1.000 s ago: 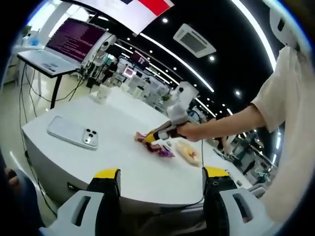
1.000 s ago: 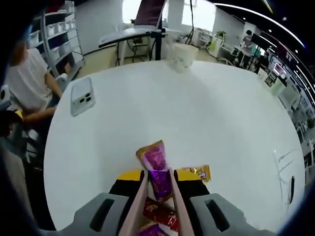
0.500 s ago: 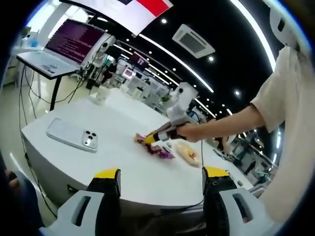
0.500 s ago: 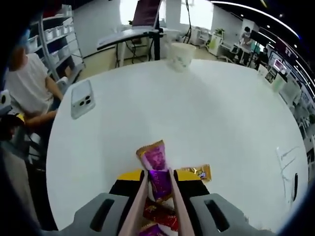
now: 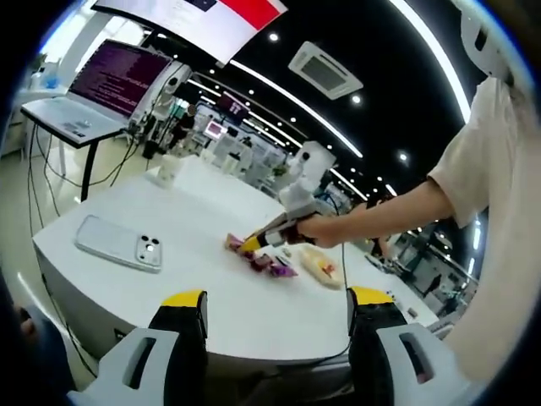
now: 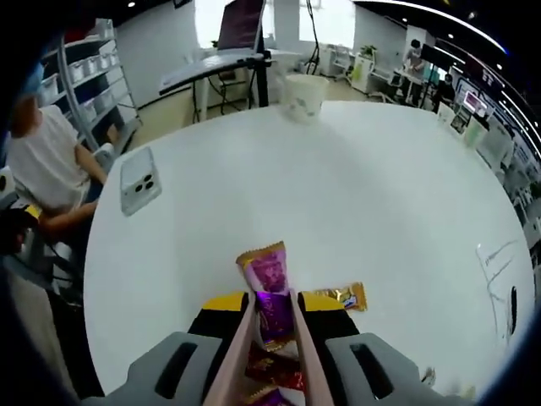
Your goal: Place the target food into the container with the food tongs after gripping and lifting it, then release it inside without dropping or visibly crushing the food.
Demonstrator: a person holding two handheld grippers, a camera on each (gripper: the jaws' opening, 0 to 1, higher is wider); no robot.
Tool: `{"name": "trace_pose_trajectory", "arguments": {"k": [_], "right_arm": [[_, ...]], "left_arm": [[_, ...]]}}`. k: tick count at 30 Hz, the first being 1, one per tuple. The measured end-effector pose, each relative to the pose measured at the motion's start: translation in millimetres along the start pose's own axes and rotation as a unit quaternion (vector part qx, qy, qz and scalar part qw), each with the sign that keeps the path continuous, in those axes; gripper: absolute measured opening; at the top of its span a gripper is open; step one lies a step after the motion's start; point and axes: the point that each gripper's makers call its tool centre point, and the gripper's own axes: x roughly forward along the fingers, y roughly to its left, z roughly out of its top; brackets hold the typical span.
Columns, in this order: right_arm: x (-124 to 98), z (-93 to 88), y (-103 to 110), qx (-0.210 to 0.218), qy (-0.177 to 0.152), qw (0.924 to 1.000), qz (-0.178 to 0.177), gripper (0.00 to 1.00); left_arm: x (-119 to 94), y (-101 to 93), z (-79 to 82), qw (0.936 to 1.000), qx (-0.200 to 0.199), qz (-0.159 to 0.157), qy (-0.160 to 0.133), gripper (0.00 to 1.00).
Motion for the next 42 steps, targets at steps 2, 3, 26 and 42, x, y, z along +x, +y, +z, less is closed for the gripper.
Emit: {"name": "trace_pose_trajectory", "arguments": {"k": [2, 3, 26, 42], "right_arm": [[-1.1, 2.8, 2.9, -0.006, 0.0, 1.0, 0.001, 0.22], [-2.4, 4.3, 2.5, -0.008, -0.002, 1.0, 0.0, 0.22], [-53.2, 37.9, -2.6, -0.003, -0.073, 0.9968, -0.031, 0.22], [-124.8, 55.7, -12.6, 0.001, -0.133, 0.9882, -0.076, 0.22]], "left_arm": [[-2.7, 1.2, -1.6, 1.0, 0.0, 0.002, 0.0, 0.67], [-4.4, 2.2, -2.5, 1.0, -0.001, 0.003, -0.001, 0.67], [2.2, -5.0, 16.2, 0.9995, 0.025, -0.017, -0.012, 0.67], [7.4, -19.5, 35.7, 0.9979, 0.04, -0.043, -0.025, 0.67]]}}
